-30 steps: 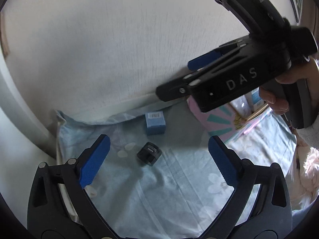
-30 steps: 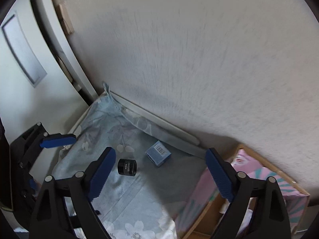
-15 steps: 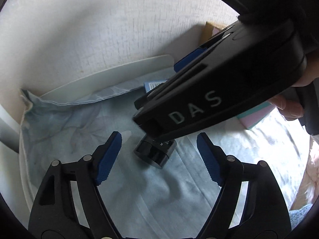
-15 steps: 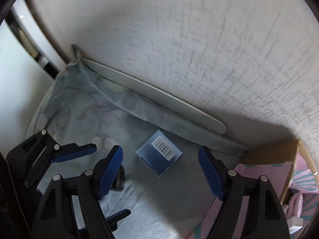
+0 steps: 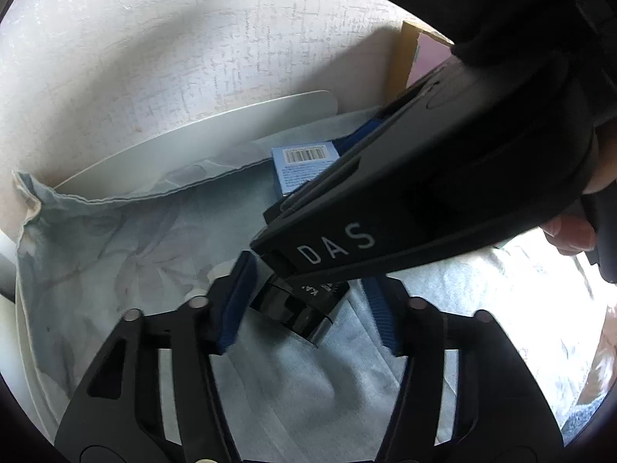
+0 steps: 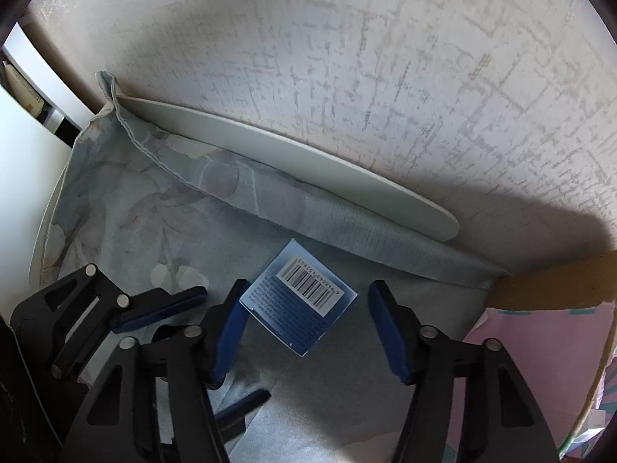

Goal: Organize objects
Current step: 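Grasp the black KANS jar with the left gripper while the right gripper grasps the small blue box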

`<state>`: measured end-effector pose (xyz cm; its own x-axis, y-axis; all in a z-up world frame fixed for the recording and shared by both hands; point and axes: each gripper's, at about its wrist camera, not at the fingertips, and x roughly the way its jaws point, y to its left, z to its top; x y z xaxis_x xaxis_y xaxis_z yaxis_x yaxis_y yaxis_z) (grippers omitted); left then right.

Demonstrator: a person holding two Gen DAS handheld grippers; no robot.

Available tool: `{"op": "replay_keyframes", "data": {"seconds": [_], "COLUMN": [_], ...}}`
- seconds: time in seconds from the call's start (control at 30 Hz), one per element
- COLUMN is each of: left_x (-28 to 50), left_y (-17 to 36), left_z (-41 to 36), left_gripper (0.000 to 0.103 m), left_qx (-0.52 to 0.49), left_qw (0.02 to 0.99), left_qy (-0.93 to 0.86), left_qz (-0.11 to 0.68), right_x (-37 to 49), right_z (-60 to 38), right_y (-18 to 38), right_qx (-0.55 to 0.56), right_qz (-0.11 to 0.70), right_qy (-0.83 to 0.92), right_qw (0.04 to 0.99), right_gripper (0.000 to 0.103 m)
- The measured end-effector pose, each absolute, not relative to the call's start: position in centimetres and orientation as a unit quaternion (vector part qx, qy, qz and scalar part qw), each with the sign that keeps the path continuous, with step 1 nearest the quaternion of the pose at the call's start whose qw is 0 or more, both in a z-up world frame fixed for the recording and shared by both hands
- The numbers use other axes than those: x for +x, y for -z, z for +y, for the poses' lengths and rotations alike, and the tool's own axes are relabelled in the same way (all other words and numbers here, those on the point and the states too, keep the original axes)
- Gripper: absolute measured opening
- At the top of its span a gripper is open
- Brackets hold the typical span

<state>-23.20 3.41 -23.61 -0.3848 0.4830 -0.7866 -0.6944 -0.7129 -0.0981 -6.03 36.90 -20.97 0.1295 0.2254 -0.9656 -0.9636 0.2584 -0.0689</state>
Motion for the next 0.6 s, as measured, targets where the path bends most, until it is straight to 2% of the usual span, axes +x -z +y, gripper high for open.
{"op": "replay_keyframes", "data": {"seconds": [0.1,0.6], "left_x": [-23.3,-22.8], "left_y": [23.6,21.4], "left_z": [3.2,2.9], "left_gripper": [0.042,0.041], "left_qx": [-0.423,-0.423], "left_qw": [0.36,0.366], "left_qy": [-0.822,-0.819], "left_qz": [0.127,0.127], "right_x": [-6.2,-6.3], "right_z": [36.8,35.4], "right_y": [20.9,17.9], "right_qx": [-0.395,-0.371], "right_qz": [0.47,0.463], "right_qy": [-0.462,-0.477], "right_qw": [0.64,0.649], "right_gripper": [0.048,0.047]}}
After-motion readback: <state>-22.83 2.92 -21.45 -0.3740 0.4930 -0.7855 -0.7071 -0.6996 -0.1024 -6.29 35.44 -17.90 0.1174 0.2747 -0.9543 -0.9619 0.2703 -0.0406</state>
